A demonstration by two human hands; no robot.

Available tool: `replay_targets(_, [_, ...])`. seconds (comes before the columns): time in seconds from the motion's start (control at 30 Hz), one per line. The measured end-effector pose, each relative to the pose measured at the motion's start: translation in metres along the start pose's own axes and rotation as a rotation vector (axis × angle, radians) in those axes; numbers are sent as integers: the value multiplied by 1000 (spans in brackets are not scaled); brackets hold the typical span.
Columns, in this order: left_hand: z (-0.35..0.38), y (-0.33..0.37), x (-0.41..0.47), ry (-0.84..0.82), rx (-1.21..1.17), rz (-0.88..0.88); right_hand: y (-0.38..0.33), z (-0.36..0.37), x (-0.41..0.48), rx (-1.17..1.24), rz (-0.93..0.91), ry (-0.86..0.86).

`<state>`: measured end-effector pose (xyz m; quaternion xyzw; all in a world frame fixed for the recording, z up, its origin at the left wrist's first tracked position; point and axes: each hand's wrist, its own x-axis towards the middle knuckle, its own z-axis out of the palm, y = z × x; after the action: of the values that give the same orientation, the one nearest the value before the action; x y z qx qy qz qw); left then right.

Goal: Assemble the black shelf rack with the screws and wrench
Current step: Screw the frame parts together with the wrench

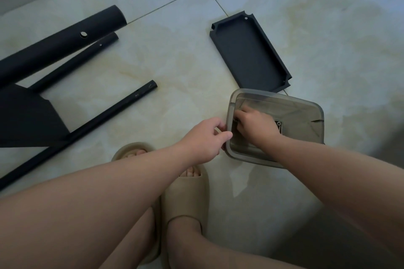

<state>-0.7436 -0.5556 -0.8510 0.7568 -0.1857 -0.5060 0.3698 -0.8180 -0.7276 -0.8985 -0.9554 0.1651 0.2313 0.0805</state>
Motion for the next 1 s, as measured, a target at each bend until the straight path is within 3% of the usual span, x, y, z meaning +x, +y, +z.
replay_targets(0.57, [-2,0,1,-27,12,-31,0,5,2,112,-14,-55])
replay_targets(0.8, [-16,8,-15,-35,112,-137,-2,-31,-22,250,-33,63])
replay_targets(1.0, [-79,46,-69,86,371,-51,-37,-114,-55,384,-139,232])
